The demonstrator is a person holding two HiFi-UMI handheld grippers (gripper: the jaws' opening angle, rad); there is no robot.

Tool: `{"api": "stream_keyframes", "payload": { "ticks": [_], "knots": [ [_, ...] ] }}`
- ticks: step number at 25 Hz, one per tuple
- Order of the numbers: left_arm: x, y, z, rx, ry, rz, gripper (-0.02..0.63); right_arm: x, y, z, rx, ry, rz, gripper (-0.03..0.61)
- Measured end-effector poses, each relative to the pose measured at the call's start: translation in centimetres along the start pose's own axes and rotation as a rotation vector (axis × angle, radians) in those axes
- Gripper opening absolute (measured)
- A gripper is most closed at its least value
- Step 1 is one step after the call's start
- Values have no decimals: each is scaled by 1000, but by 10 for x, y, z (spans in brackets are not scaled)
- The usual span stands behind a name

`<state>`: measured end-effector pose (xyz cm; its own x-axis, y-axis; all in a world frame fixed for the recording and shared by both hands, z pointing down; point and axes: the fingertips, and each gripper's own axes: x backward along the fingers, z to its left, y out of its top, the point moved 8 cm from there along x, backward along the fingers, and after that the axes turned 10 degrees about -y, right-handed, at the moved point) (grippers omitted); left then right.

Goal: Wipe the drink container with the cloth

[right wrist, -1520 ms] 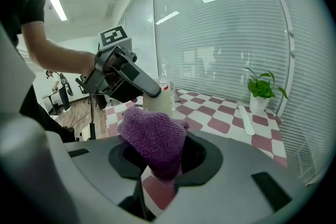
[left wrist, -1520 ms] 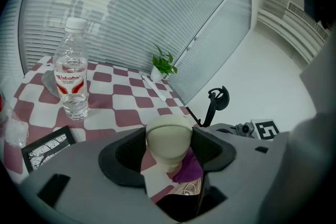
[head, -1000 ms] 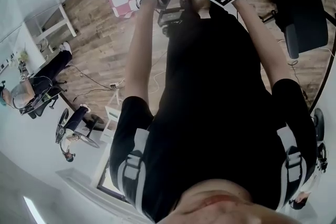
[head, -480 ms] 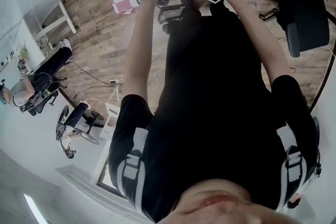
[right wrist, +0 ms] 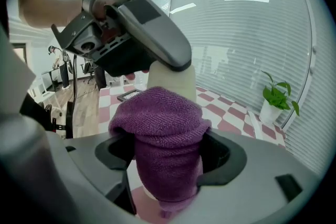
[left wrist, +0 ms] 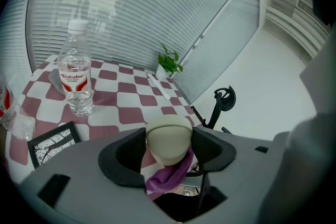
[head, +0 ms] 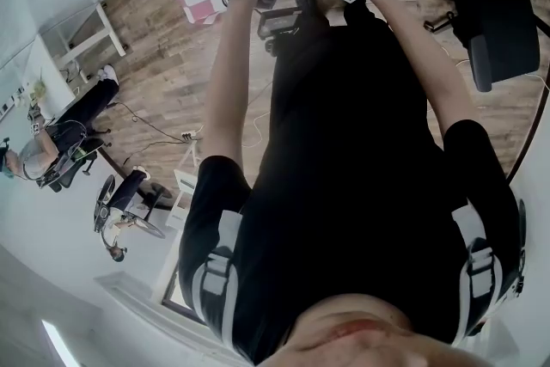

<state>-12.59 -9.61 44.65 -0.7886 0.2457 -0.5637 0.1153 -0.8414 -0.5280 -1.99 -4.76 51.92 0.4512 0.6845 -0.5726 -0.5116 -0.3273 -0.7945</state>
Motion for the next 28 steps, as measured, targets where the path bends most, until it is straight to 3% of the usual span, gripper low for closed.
{"api": "stream_keyframes", "payload": {
  "ticks": [6, 12, 23, 28],
  "knots": [
    [-1, 1, 0, -16, 1, -1, 293, -10, -35, 6, 40, -4, 147, 351],
    [0, 1, -1, -16, 6, -5, 293, -15, -62, 8, 69, 20, 229, 356],
    [2, -2, 0, 0, 6, -19, 293, -14, -45, 2, 2, 77, 195, 356],
    [2, 0, -1, 25, 11, 0, 293, -9, -15, 0, -9, 34, 118, 356]
  ]
}}
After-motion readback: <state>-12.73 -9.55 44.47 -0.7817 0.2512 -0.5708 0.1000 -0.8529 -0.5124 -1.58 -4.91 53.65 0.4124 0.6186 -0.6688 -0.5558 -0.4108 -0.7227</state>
